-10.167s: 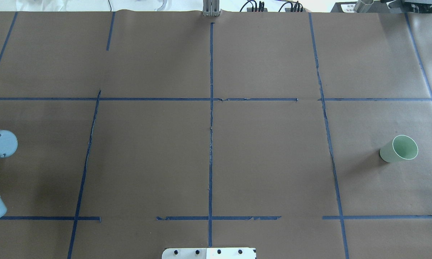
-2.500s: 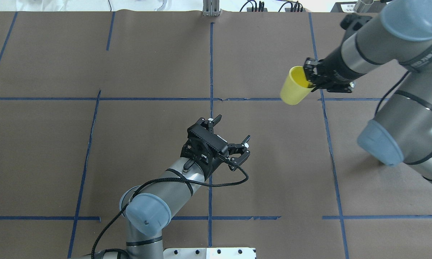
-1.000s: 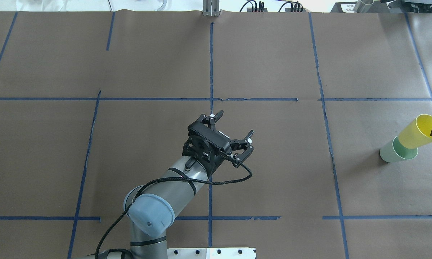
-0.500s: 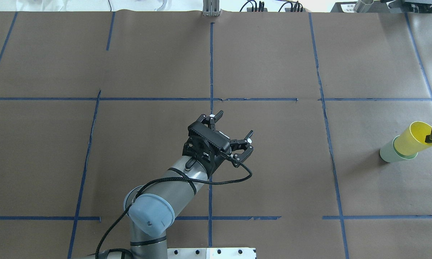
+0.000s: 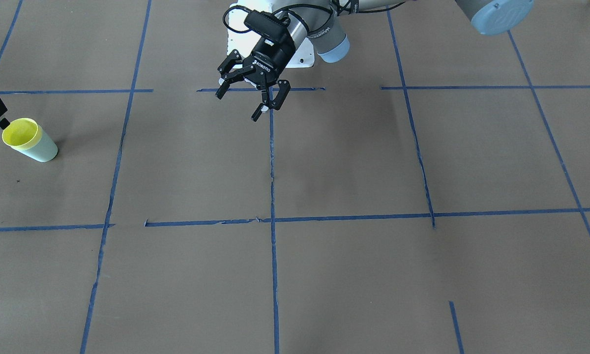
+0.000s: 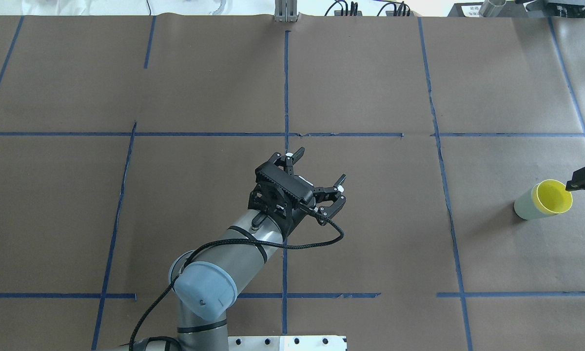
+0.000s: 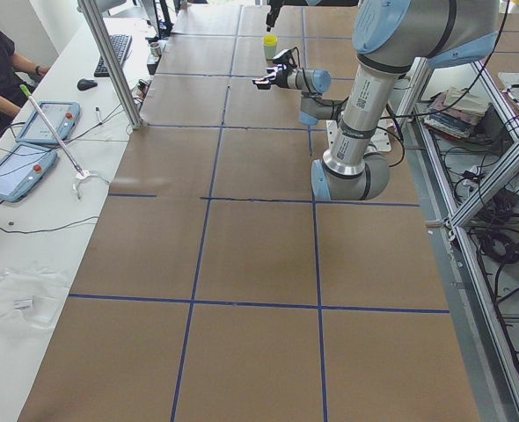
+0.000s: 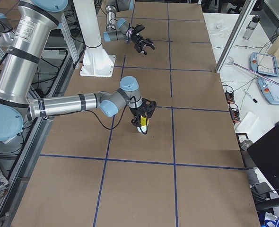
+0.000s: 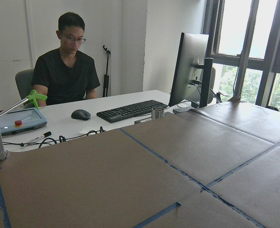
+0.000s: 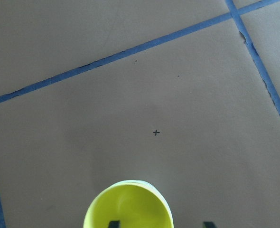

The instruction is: Transfer and stack yellow cup on green cup

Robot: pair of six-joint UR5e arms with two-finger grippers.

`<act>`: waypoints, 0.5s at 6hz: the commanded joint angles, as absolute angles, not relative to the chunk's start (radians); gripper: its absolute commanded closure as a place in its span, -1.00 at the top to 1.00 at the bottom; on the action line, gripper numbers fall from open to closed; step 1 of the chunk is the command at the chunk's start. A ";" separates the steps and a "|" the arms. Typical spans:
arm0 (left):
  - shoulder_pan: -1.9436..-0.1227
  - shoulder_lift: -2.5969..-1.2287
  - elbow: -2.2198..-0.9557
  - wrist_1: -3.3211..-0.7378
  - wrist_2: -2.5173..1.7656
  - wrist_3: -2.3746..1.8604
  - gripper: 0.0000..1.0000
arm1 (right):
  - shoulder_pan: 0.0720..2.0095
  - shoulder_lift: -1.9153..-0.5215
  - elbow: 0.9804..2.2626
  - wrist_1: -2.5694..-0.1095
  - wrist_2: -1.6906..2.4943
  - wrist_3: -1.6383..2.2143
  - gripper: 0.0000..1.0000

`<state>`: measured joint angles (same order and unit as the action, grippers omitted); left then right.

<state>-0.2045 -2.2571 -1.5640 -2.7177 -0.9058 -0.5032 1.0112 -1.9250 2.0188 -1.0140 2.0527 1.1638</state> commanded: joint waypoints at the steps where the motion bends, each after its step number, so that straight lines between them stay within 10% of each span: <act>1: -0.257 -2.249 -1.649 -2.619 -0.913 -0.505 0.99 | 1.019 -1.882 2.016 -1.022 2.066 1.123 1.00; 3: -0.326 -2.247 -1.690 -2.412 -0.925 -0.526 0.99 | 1.092 -1.853 2.010 -1.054 2.094 1.016 1.00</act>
